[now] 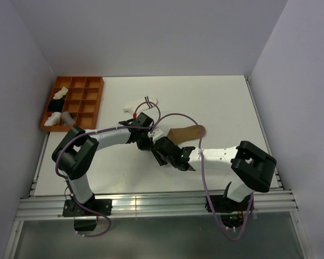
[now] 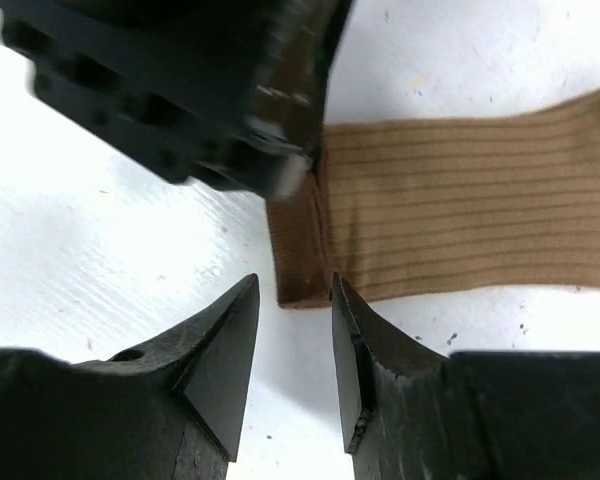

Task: Roll the socks
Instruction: Roll the sock at the center of the board.

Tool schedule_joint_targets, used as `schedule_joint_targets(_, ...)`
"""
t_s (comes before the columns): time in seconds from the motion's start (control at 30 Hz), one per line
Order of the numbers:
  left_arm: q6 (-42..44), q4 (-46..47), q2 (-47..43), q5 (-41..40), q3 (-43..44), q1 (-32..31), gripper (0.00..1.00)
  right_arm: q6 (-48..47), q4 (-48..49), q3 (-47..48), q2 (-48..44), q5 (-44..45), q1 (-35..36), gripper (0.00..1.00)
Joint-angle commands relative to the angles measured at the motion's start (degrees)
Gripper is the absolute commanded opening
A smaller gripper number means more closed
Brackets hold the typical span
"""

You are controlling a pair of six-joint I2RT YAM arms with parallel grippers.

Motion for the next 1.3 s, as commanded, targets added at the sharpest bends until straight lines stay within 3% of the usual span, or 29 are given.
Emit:
schedule_joint_targets(0.0, 2.1, -3.3, 1.6, -3.1, 0.6, -0.1, 0.08, -1.9, 0.5, 2.8, 0.3, 3.7, 1.4, 0.43)
schedule_joint_targets(0.33, 2.2, -3.1, 1.6, -3.1, 0.2, -0.1, 0.08, -3.4, -0.6, 5.2, 5.2, 5.9, 3.3, 0.42)
schedule_joint_targets(0.47, 2.3, -3.2, 1.8, -3.1, 0.5, -0.1, 0.08, -3.2, -0.7, 4.7, 6.3, 6.1, 3.9, 0.33)
schedule_joint_targets(0.9, 2.5, -3.1, 1.6, -1.5, 0.9, 0.0, 0.11, -2.8, -5.7, 6.8, 12.2, 10.9, 5.1, 0.3)
schedule_joint_targets(0.97, 2.4, -3.0, 1.3, -1.2, 0.9, 0.1, 0.12, -2.8, -6.7, 7.1, 13.0, 11.4, 5.3, 0.25)
schedule_joint_targets(1.0, 2.3, -3.0, 1.3, -1.2, 0.9, 0.1, 0.14, -2.6, -7.1, 7.5, 13.3, 11.4, 5.3, 0.11)
schedule_joint_targets(1.07, 2.1, -2.7, 0.6, -1.3, 0.5, 0.7, 0.17, -2.1, -7.7, 7.6, 13.5, 10.8, 5.2, 0.0)
schedule_joint_targets(1.27, -0.1, -0.5, -4.6, -2.3, -3.1, 3.8, 0.36, 1.7, -3.6, 4.4, 6.6, -0.2, 1.7, 0.0)
